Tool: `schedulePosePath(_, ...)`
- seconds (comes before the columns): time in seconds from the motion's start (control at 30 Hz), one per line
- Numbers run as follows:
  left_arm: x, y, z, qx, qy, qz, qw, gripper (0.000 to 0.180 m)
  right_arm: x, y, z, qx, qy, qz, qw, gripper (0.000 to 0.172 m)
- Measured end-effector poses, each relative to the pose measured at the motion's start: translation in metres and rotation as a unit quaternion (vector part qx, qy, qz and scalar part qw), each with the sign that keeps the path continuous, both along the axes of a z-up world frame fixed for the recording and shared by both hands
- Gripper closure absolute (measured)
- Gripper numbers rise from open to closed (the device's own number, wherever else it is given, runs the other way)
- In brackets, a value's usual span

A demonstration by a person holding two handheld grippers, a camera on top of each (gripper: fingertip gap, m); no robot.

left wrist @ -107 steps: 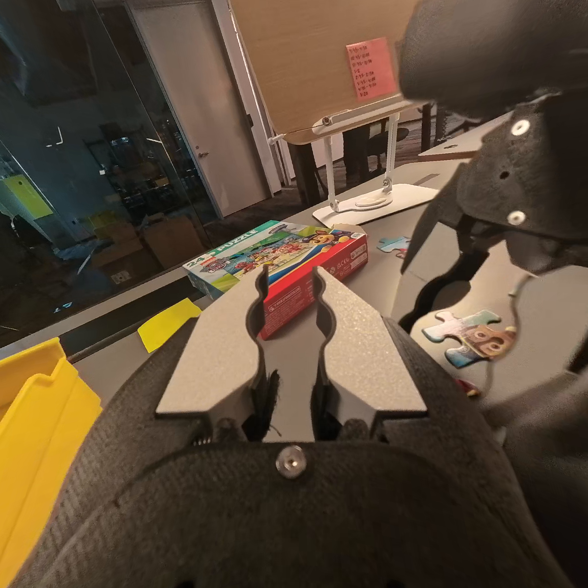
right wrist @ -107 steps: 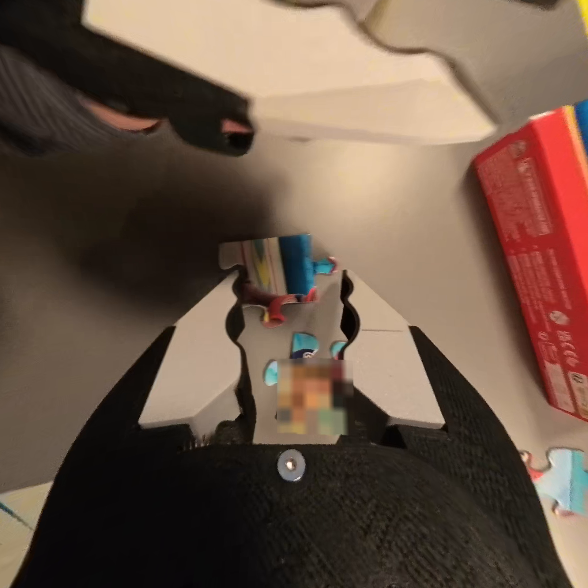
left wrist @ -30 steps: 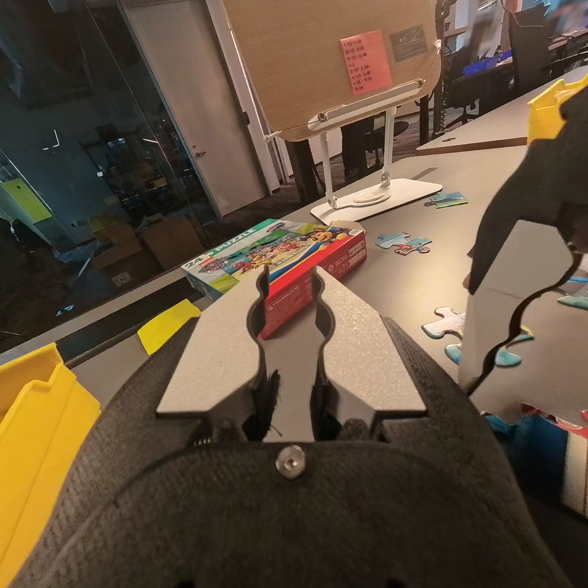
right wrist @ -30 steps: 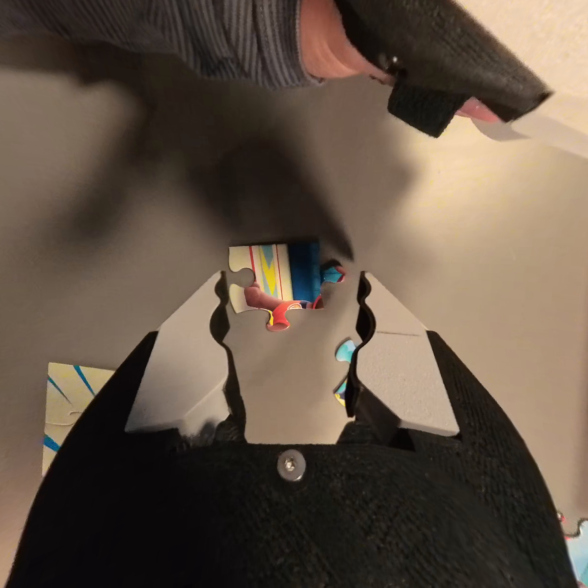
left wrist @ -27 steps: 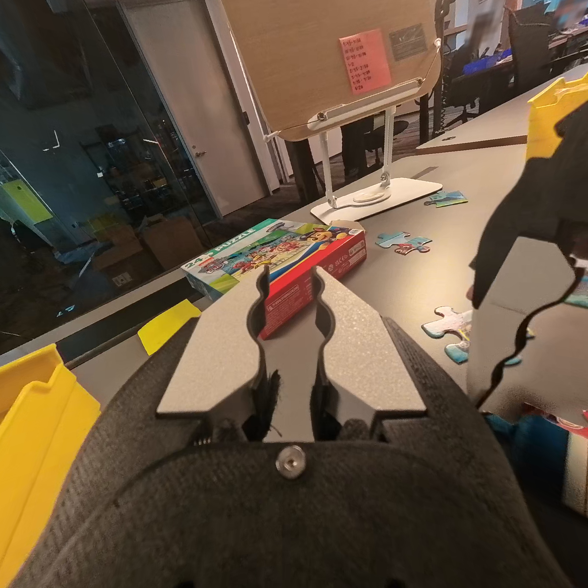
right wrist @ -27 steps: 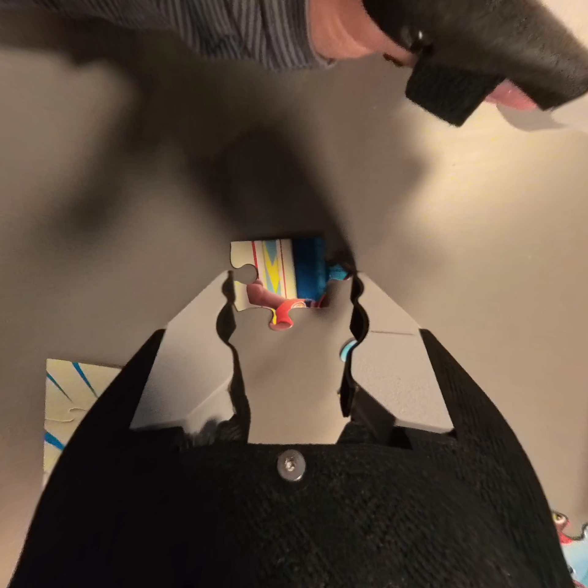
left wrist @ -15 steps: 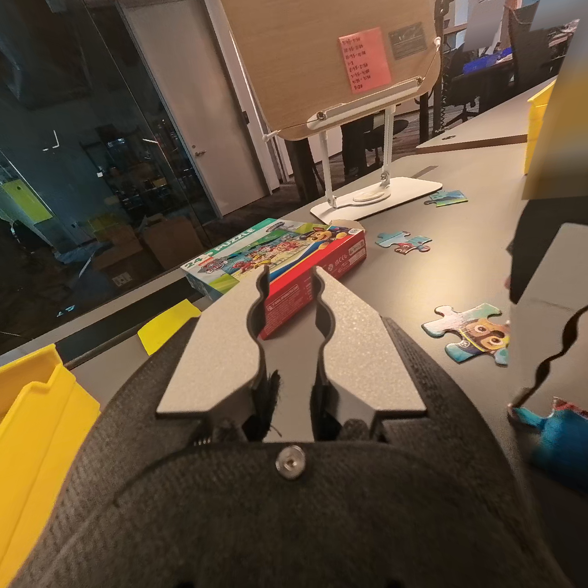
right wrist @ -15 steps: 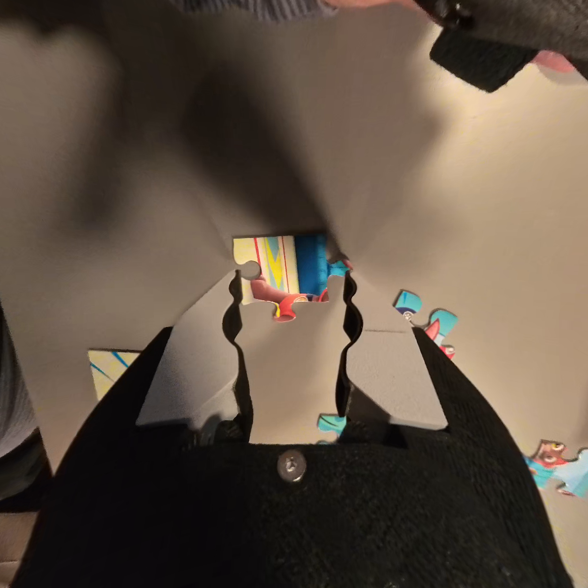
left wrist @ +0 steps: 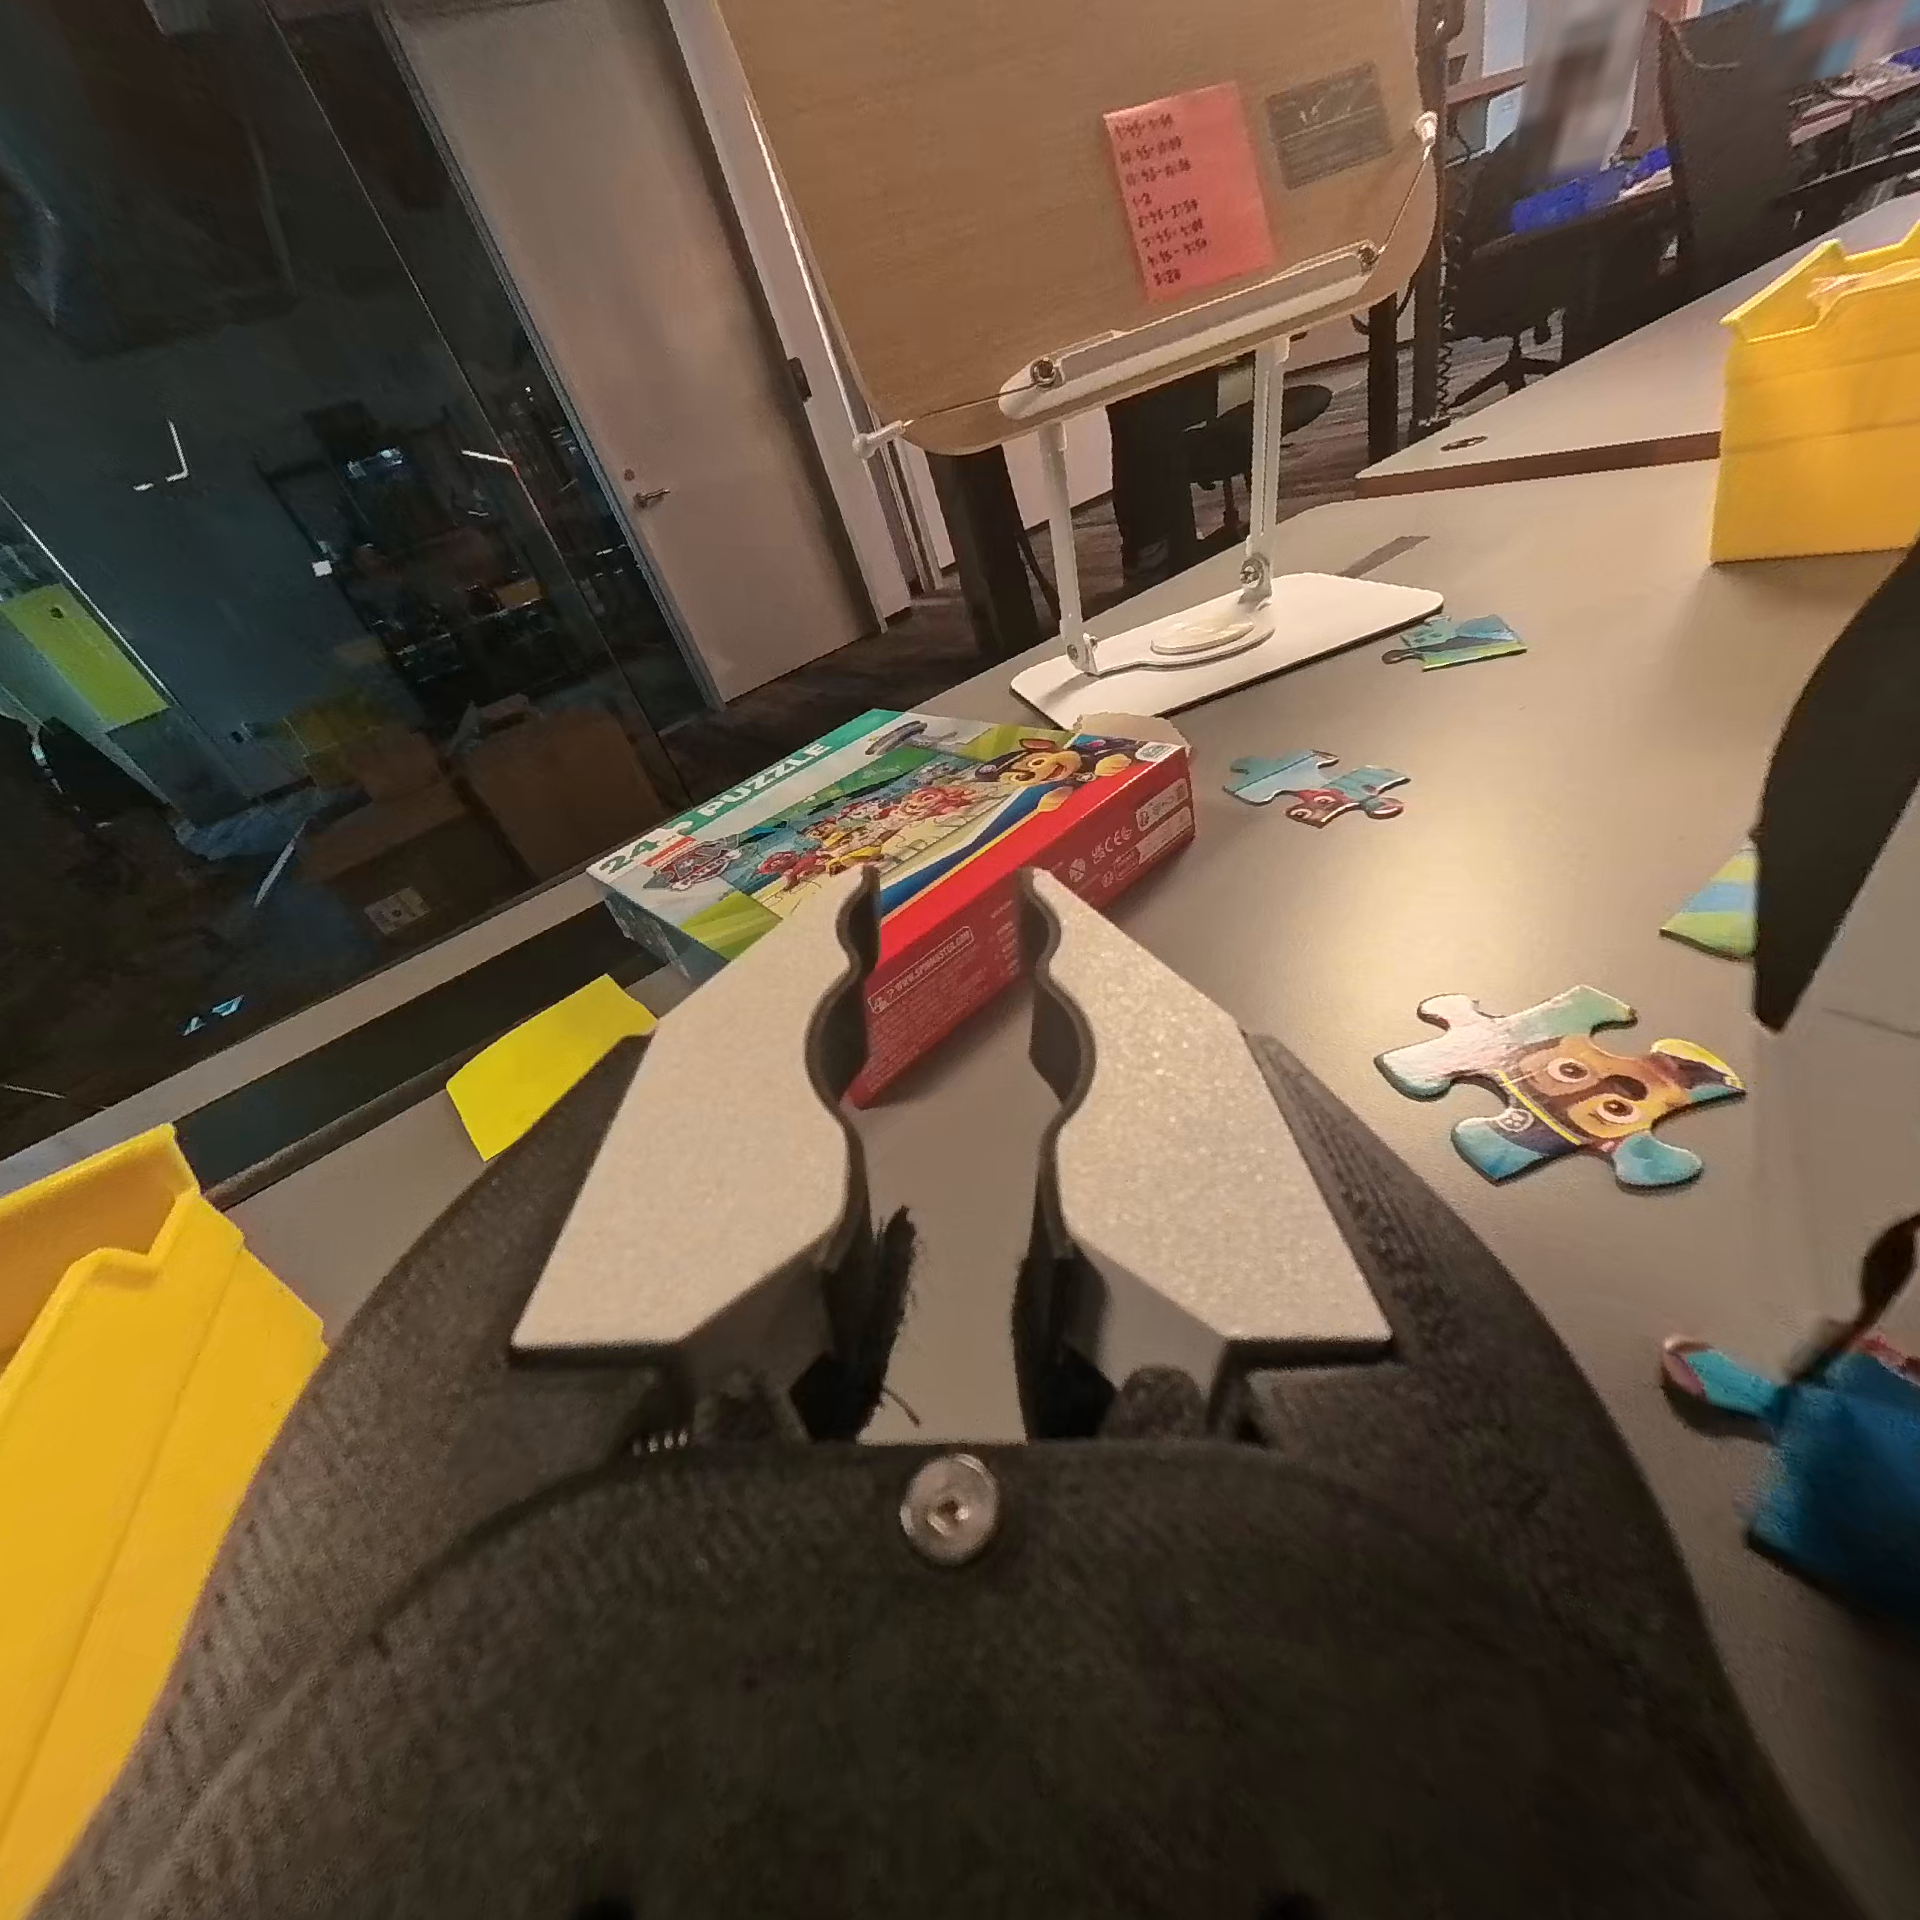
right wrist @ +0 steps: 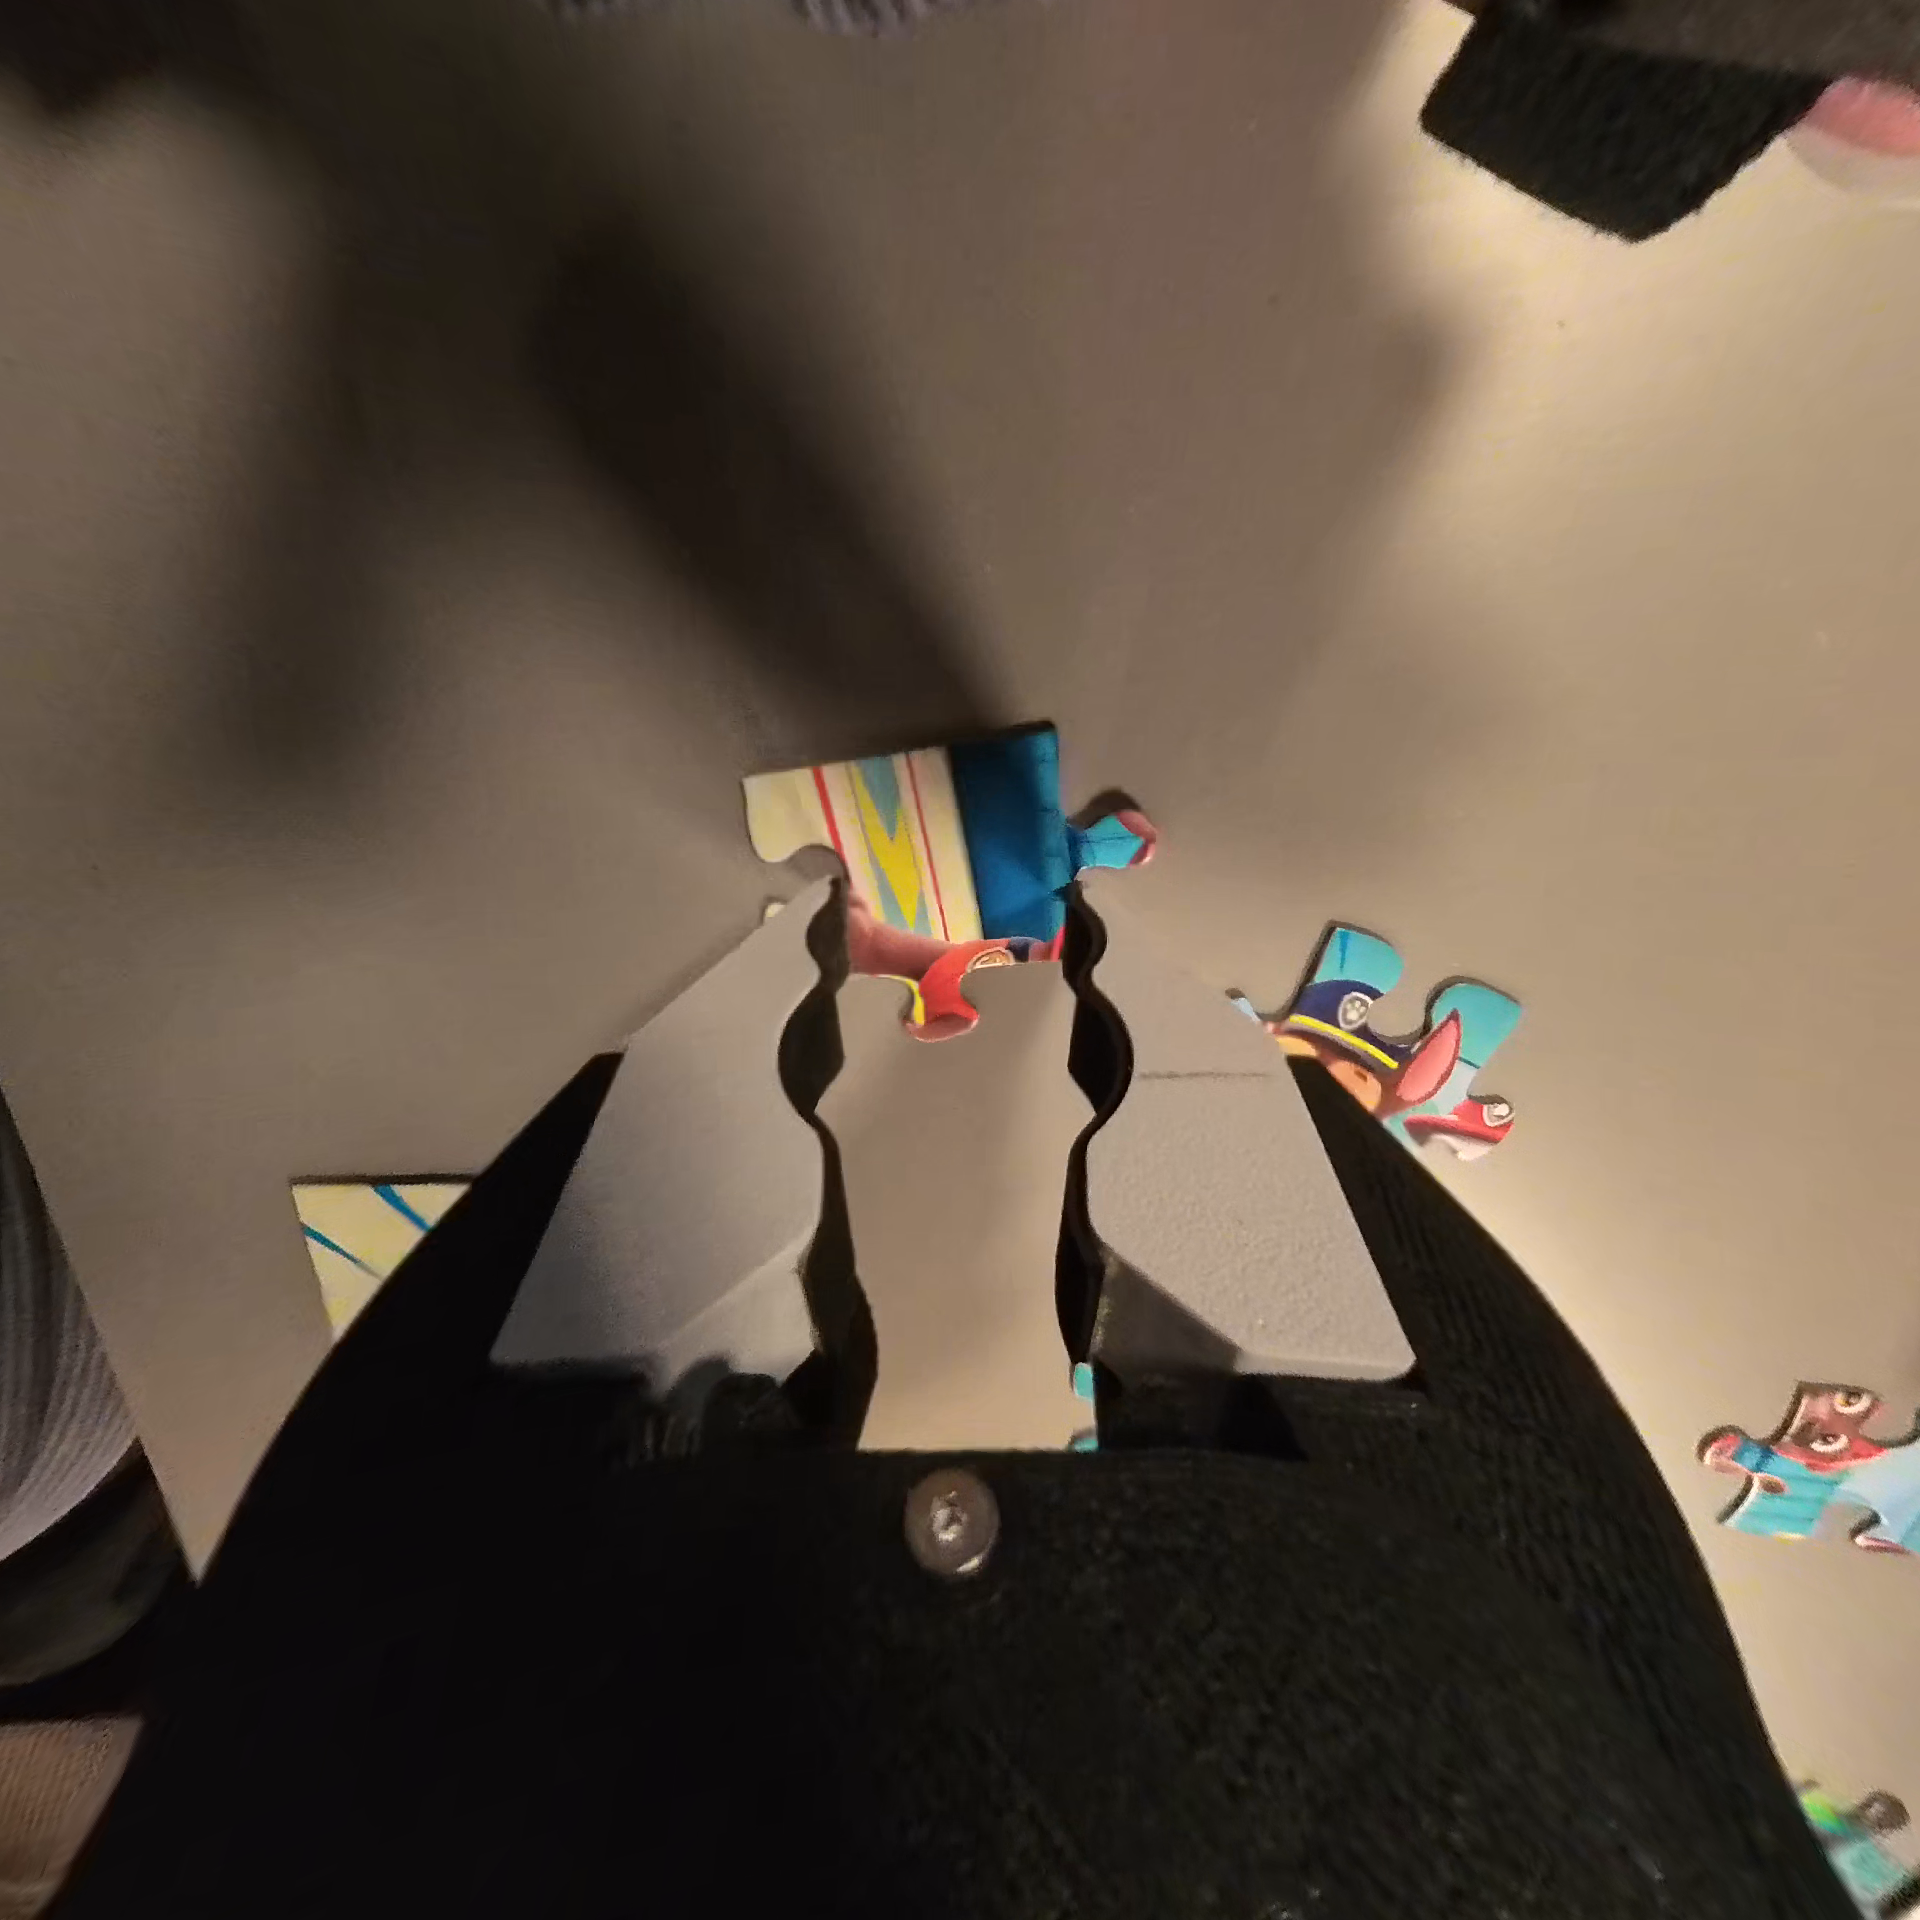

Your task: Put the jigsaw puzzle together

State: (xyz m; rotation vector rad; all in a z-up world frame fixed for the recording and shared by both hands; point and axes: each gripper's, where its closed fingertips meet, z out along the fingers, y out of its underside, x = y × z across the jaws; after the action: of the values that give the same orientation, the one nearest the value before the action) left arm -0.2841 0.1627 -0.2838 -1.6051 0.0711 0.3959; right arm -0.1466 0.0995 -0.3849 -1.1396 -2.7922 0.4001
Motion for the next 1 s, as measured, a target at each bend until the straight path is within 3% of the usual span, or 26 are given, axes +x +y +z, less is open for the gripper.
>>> schedulePosePath(0.1,0.001,0.0,0.0,-0.001,0.002,-0.001,1.0,0.156,-0.001,-0.001,0.0,0.0,0.019,0.013,1.0,0.133)
schedulePosePath(0.13,0.001,0.0,0.0,-0.001,0.002,-0.001,1.0,0.155,0.0,-0.003,0.002,-0.005,0.024,0.022,0.999,0.159)
schedulePosePath(0.17,0.001,0.0,0.001,-0.001,0.003,-0.001,1.0,0.156,-0.001,-0.006,0.003,-0.009,0.04,0.033,0.999,0.172)
schedulePosePath(0.33,0.004,-0.002,0.006,0.001,0.029,0.003,1.0,0.155,0.005,-0.002,0.0,-0.016,0.054,0.033,0.998,0.17)
schedulePosePath(0.53,0.005,0.0,0.0,-0.011,0.037,0.003,0.999,0.156,-0.019,0.008,0.018,-0.085,0.158,-0.038,0.983,0.141)
schedulePosePath(0.63,0.005,-0.001,0.0,-0.011,0.036,0.004,0.999,0.156,-0.038,0.033,0.036,-0.106,0.29,-0.092,0.947,0.136)
schedulePosePath(0.77,0.005,0.001,-0.002,-0.012,0.031,0.001,0.999,0.156,-0.045,0.077,0.071,-0.115,0.465,-0.152,0.865,0.136)
schedulePosePath(0.87,0.005,0.003,-0.003,-0.014,0.031,0.0,0.999,0.156,-0.037,0.093,0.087,-0.126,0.539,-0.157,0.818,0.141)
schedulePosePath(1.0,0.01,0.003,0.001,-0.005,0.029,-0.005,1.0,0.156,-0.028,0.097,0.098,-0.11,0.587,-0.12,0.793,0.144)
